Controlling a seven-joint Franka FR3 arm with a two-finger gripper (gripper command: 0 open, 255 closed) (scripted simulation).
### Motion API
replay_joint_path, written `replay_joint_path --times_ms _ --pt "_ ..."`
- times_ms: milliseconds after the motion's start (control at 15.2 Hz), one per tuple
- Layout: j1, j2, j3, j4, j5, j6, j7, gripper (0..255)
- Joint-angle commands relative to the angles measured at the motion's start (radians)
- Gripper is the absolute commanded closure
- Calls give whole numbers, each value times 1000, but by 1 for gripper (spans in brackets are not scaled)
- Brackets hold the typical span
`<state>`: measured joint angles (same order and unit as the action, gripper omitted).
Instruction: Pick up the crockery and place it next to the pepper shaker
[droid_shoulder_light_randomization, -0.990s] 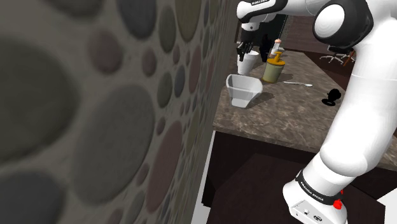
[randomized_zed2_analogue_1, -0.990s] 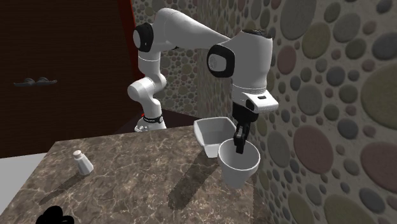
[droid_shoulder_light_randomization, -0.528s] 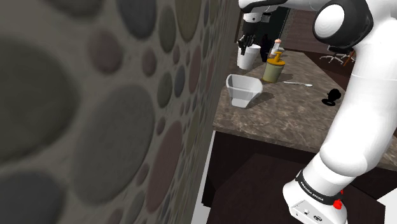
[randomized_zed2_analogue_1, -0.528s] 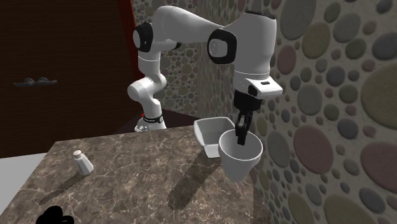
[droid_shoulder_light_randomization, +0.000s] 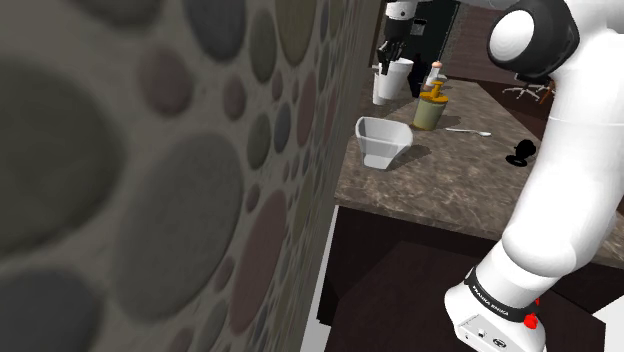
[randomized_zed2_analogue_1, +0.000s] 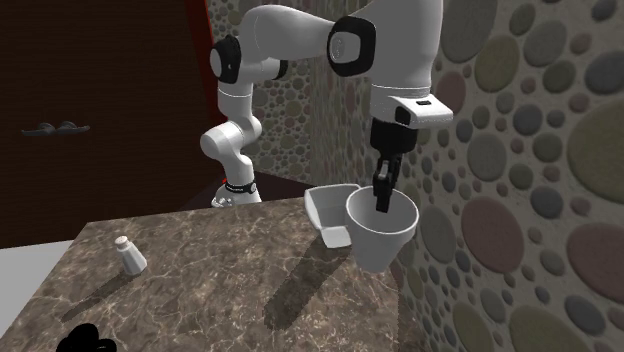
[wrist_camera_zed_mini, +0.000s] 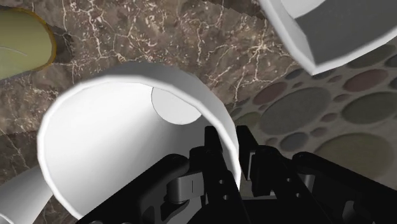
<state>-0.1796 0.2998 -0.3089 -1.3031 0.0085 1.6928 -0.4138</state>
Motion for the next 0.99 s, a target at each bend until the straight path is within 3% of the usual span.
replay_joint_path --times_ms 0,198,528,924 --pt "-5 13 -1 46 4 -33 -4 255" --pt "-9 25 -1 93 8 -69 -7 255" --pt "14 -213 -15 -223 -62 20 -10 255" --pt "6 -457 -21 -495 -140 62 -14 255"
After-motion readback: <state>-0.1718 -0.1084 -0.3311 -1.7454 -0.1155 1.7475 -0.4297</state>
